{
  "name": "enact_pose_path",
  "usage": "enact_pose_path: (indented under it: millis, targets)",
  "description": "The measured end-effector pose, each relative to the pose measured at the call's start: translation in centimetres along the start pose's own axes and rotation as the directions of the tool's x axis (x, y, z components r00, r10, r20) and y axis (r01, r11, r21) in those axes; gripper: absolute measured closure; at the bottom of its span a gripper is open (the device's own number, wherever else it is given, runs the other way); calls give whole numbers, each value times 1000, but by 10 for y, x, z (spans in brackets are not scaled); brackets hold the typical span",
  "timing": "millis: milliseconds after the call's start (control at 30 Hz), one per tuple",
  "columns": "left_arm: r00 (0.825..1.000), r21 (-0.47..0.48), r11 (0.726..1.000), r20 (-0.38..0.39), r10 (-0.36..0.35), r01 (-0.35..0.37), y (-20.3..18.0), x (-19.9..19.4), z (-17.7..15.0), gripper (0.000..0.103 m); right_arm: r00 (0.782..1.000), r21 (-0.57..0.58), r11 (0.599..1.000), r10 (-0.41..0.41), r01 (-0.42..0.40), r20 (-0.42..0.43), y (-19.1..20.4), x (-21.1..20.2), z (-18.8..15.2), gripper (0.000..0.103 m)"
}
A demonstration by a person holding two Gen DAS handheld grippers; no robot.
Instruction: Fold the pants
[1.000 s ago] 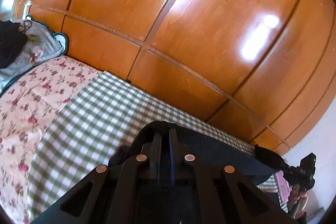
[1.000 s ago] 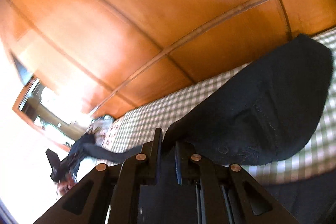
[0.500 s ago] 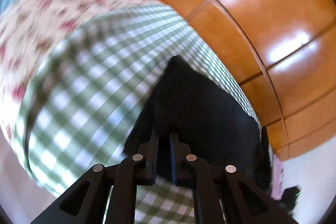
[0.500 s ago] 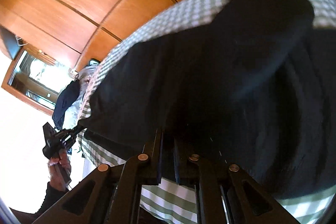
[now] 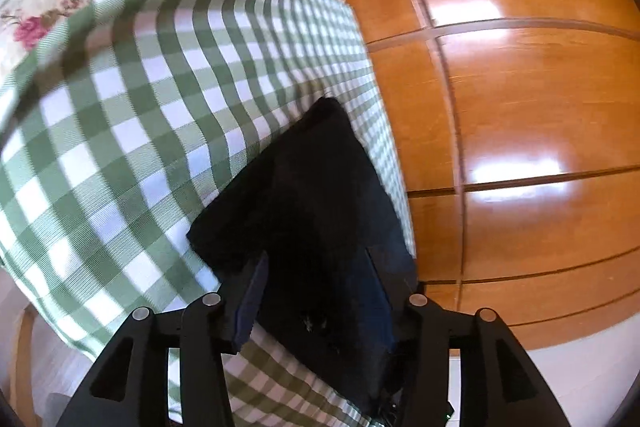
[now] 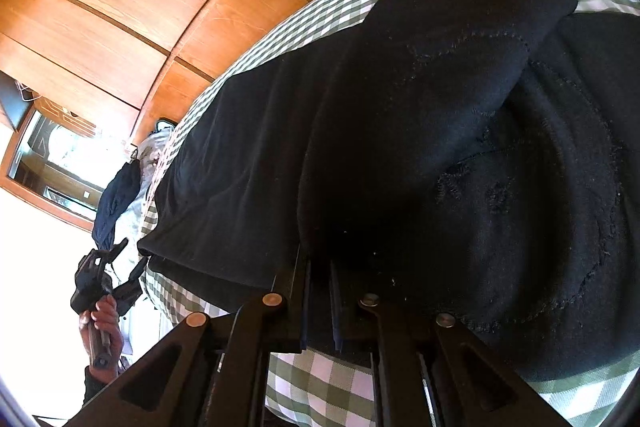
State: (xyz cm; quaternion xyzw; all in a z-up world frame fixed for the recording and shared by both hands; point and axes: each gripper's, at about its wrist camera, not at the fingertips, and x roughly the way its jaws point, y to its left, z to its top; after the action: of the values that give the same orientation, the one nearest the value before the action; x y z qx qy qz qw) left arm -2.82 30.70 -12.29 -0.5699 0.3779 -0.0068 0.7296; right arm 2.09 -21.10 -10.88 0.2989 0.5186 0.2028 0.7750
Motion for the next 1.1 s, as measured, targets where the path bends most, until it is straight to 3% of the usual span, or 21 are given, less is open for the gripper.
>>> enact_pose_path:
  millis: [33,67,133,233,333,433,533,667,800,900,967,1100]
  targets:
    - [1000,-1,1000,1,17,-17,-2,5,2,57,1000,0,1000,0,0,1,-1,-2,0,94]
    - [999,8,999,3,32,-32,-5,10,4,65,1000,0,1000,1,-1,1,-1,-2,0,94]
    - [997,51,996,18,71,-72,-14,16,9,90,1000,4,1000,3,-3,4,-3,-2,0,94]
    - [997,165,984,58,57,-66,-40,12,9,96,1000,10,1000,25,-25,8,-2,-7,1,95]
    - [997,286,958,81,-18,-6,-63,-3,1,96,997,-10,997,72,-72,32,4,-21,2,96]
    - [997,342,938,72,41,-63,-59,-6,-3,97,994,-29,995,96,-95,54,8,-39,0,96]
    - [992,315,941,34,120,-124,-34,1,-5,97,996,-36,996,86,-85,37,5,-42,-8,96]
    - [990,269,953,23,140,-141,-16,5,-5,97,996,-20,996,86,-85,34,3,-43,-17,96]
    - [982,293,938,31,184,-185,-16,10,-5,97,997,-58,995,78,-77,17,10,-47,-23,96]
    - [970,309,921,35,239,-238,-16,16,-8,95,1000,-107,994,10,-13,-29,9,-39,-30,96]
    - [957,342,895,51,287,-287,-20,17,-11,90,997,-125,992,-42,34,-66,4,-27,-37,97]
    - [929,328,869,121,349,-369,-24,-2,-16,80,999,-71,997,-11,8,-48,-6,-27,-39,97]
